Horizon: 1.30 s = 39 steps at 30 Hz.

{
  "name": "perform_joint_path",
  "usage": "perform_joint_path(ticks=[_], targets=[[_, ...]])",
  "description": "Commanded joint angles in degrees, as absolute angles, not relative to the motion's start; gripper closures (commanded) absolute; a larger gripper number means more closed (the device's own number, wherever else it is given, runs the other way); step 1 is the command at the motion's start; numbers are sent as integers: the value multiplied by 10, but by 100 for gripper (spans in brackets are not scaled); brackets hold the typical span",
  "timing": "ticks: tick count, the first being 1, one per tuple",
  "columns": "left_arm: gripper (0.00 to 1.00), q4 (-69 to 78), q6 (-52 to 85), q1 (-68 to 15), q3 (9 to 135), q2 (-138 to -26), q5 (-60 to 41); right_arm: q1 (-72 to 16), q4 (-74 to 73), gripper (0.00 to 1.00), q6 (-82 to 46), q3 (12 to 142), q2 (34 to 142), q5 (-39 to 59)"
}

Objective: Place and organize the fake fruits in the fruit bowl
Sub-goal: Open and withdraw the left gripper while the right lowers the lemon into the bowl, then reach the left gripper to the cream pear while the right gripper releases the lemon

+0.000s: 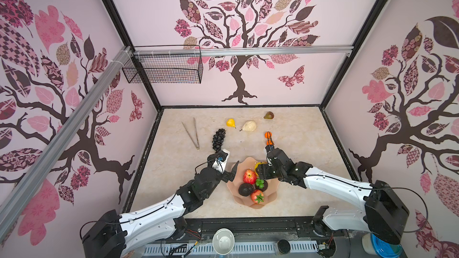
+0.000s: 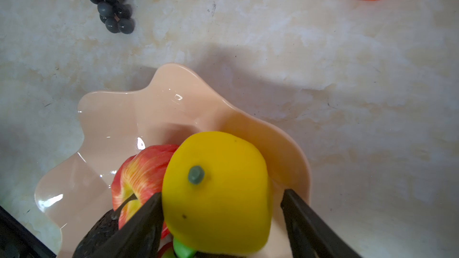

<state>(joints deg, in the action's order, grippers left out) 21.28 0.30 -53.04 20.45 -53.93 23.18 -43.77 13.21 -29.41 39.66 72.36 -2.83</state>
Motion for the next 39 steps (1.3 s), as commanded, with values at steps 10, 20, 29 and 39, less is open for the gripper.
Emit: perform_joint_path(ticks=[10, 20, 29, 39], targets=[[9, 67, 128, -480, 323, -595, 226, -439, 183, 14, -264, 418, 586, -93], [11, -71, 161, -427, 587, -840, 156, -439, 128, 13, -282, 350, 432, -139], [8, -190, 66, -378, 857, -1081, 83, -439, 151, 13, -285, 321, 342, -152], [6, -346, 12, -371, 1144, -1297, 137, -440, 151, 12, -300, 289, 315, -137]])
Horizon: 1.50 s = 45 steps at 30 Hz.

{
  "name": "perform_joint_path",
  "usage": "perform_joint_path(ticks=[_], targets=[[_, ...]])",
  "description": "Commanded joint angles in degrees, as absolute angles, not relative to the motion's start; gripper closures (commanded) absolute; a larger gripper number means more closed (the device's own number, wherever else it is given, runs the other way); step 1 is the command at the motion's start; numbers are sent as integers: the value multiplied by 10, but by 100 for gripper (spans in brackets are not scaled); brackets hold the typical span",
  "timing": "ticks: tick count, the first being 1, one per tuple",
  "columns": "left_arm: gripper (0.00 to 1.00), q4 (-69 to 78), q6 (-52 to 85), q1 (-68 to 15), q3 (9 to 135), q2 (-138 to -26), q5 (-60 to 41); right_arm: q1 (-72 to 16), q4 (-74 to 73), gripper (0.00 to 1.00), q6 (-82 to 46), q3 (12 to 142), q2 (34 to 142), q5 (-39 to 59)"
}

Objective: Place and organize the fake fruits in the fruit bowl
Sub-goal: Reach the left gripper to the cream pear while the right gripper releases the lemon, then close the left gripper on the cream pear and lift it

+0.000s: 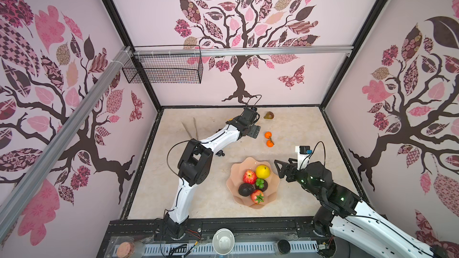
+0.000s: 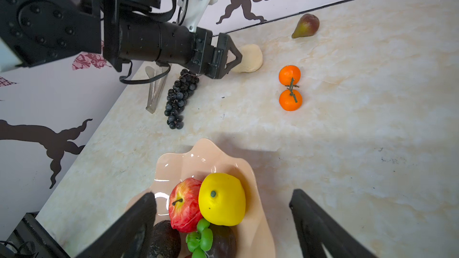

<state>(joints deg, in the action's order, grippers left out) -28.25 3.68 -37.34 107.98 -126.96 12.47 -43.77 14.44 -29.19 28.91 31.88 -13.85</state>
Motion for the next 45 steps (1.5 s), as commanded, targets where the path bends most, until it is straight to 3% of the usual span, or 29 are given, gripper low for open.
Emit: perform_joint_path(ticks=[1, 16, 25, 32, 39, 45], targets=[[6, -351, 9, -370, 1161, -1312, 136, -439, 150, 12, -301, 287, 315, -135], [2, -447, 26, -337, 1400, -1486, 69, -439, 147, 12, -306, 272, 313, -133], [4, -420, 41, -332, 1415, -1510, -30, -439, 137, 11, -311, 266, 327, -129], [16, -417, 59, -332, 1424, -1525, -38, -439, 139, 11, -311, 264, 329, -131], [10, -419, 82, -332, 1430, -1540, -21, -440, 135, 11, -313, 265, 335, -127], [21, -412, 100, -333, 1436, -1553, -3, -439, 136, 10, -314, 265, 337, -127]])
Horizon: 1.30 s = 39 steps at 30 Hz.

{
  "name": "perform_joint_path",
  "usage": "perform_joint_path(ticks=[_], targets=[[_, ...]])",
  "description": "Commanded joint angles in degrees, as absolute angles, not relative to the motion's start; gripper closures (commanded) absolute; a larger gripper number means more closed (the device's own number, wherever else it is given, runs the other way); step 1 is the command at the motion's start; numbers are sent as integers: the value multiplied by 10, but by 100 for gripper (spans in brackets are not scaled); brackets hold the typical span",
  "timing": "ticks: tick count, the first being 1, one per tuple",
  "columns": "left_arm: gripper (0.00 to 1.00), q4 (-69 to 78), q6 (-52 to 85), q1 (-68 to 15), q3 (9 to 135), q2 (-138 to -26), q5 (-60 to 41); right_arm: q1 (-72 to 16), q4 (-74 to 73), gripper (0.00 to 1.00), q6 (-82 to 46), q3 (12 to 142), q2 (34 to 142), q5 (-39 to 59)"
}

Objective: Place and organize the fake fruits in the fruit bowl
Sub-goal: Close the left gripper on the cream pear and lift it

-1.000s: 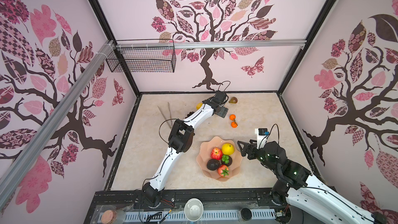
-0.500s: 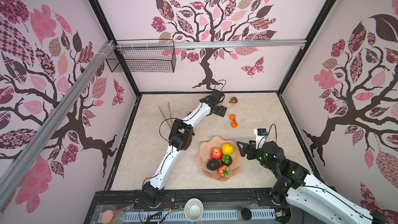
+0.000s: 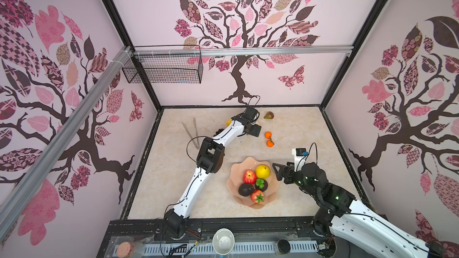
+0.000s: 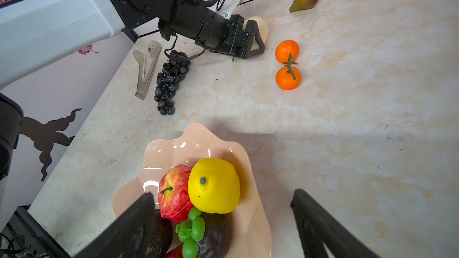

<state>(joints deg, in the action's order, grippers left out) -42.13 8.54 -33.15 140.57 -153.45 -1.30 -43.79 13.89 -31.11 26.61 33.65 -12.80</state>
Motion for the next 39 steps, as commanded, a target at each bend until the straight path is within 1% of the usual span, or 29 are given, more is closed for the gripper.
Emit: perform_joint_path(ticks=[1, 3, 4, 5, 9, 15, 20, 22, 24, 28, 29, 36, 39], targets=[[24, -409, 102, -333, 1435, -1553, -2, -439, 135, 10, -314, 265, 337, -126], [31, -404, 110, -333, 1431, -1550, -1, -439, 137, 10, -315, 263, 336, -126], [33, -399, 114, -333, 1426, -1546, -1, -439, 137, 10, -315, 263, 335, -127], [35, -392, 117, -333, 1416, -1539, -3, -439, 138, 6, -315, 263, 335, -129], [42, -343, 136, -332, 1339, -1487, -3, -439, 145, 6, -311, 267, 331, -141], [45, -243, 185, -331, 1183, -1371, -24, -440, 147, 4, -295, 276, 338, -161], [47, -182, 222, -331, 1078, -1298, -44, -439, 135, 4, -292, 280, 352, -156], [42, -185, 218, -331, 1077, -1297, -50, -439, 131, 4, -294, 282, 355, -153], [32, -216, 199, -331, 1107, -1317, -53, -440, 126, 4, -296, 281, 358, -149], [16, -250, 184, -331, 1176, -1361, -44, -439, 126, 4, -305, 279, 361, -137], [14, -252, 183, -331, 1190, -1372, -39, -439, 127, 4, -310, 277, 359, -135], [12, -300, 190, -332, 1324, -1469, -20, -439, 141, 4, -326, 264, 337, -131], [13, -307, 200, -332, 1361, -1497, -16, -439, 145, 4, -330, 259, 331, -130]])
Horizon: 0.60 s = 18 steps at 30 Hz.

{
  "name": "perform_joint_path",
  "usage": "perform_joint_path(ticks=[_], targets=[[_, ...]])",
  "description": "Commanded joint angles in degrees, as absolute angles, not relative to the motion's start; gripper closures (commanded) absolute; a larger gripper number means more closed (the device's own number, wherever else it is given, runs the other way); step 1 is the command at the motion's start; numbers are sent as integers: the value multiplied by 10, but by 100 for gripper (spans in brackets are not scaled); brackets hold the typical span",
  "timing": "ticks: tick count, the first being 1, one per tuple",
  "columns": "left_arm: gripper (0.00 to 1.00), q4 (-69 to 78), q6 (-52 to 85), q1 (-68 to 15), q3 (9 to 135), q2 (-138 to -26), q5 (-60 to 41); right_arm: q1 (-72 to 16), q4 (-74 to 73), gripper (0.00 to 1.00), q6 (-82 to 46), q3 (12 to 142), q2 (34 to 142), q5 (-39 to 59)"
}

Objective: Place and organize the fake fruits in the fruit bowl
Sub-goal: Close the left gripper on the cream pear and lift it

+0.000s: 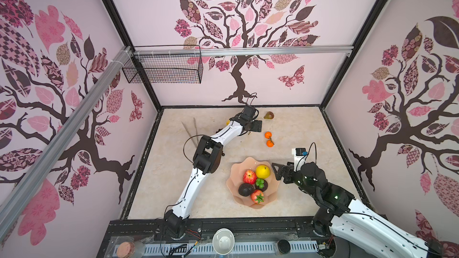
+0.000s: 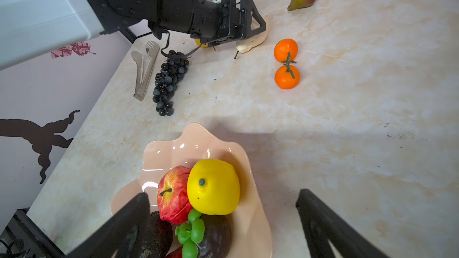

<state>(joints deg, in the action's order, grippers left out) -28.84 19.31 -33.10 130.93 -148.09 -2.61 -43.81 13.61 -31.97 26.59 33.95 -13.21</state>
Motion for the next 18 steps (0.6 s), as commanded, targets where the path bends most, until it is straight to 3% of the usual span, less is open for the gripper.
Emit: perform_joint_path(ticks=[1, 5, 14, 18], targets=[[13, -311, 203, -332, 1373, -1506, -15, -439, 145, 4, -331, 258, 330, -129], [18, -322, 216, -332, 1414, -1541, -13, -439, 146, 4, -337, 252, 326, -127], [42, -307, 246, -332, 1415, -1544, -4, -439, 149, 4, -339, 247, 319, -128], [42, -261, 272, -331, 1334, -1485, -11, -439, 148, 4, -338, 249, 324, -128]])
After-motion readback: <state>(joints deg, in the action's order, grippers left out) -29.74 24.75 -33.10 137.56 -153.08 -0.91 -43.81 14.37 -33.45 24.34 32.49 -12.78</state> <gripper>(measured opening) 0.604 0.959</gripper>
